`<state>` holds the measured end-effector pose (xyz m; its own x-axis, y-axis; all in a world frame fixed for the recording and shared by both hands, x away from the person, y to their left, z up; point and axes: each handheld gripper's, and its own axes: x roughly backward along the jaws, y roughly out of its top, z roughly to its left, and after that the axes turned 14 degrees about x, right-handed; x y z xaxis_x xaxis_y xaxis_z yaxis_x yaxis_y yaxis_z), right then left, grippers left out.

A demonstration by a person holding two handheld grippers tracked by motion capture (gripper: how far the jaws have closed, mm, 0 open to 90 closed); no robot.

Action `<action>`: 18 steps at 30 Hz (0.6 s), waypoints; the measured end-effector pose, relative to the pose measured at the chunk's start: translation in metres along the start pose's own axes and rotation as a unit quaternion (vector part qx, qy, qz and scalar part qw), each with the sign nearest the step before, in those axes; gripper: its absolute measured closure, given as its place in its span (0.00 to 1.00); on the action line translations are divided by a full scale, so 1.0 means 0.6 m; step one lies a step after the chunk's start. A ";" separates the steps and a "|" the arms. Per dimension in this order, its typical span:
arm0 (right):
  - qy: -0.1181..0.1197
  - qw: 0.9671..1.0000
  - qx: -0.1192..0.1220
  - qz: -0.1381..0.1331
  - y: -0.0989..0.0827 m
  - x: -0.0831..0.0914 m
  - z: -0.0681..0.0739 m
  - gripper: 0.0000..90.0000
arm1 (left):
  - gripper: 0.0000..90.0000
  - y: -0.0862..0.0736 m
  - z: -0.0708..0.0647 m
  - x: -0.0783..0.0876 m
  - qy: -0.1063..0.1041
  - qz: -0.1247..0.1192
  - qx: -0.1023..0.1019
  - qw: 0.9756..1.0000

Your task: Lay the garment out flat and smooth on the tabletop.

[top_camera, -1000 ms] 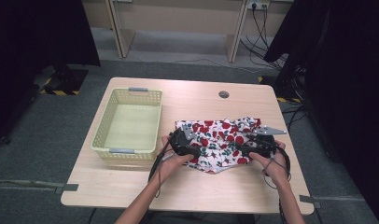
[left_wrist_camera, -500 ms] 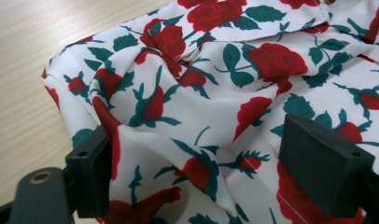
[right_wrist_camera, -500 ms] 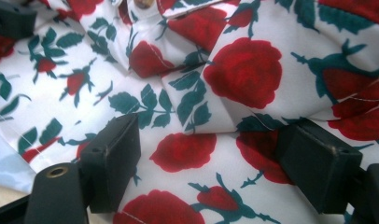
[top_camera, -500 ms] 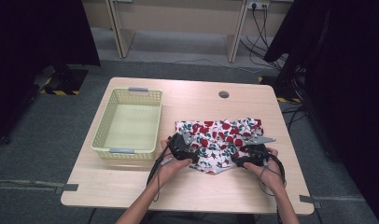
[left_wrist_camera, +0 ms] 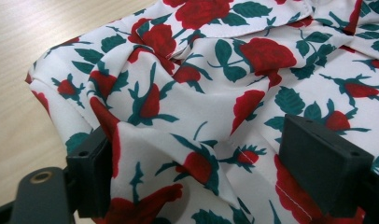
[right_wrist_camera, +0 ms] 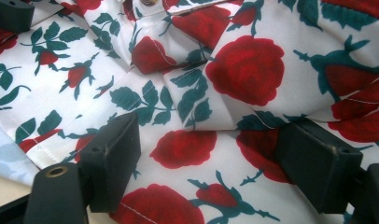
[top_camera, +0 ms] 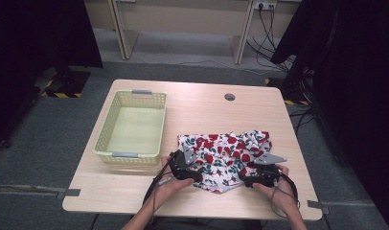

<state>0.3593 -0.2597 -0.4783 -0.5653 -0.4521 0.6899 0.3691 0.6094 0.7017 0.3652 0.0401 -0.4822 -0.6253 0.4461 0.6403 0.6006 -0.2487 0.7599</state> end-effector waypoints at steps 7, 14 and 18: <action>0.007 1.000 0.005 0.001 -0.018 0.027 0.029 0.25 | 0.20 -0.023 -0.018 0.024 -0.015 0.004 -0.006 1.000; -0.002 1.000 -0.007 0.002 -0.018 0.042 0.024 0.25 | 0.46 -0.019 -0.021 0.036 -0.019 -0.014 -0.029 0.999; -0.006 1.000 -0.027 -0.013 -0.011 0.045 0.000 0.27 | 0.72 -0.002 -0.014 0.037 -0.029 -0.020 -0.044 0.998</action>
<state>0.3418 -0.2756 -0.4644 -0.5832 -0.4591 0.6701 0.3931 0.5624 0.7274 0.3469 0.0431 -0.4679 -0.6165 0.5054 0.6037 0.5281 -0.3033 0.7932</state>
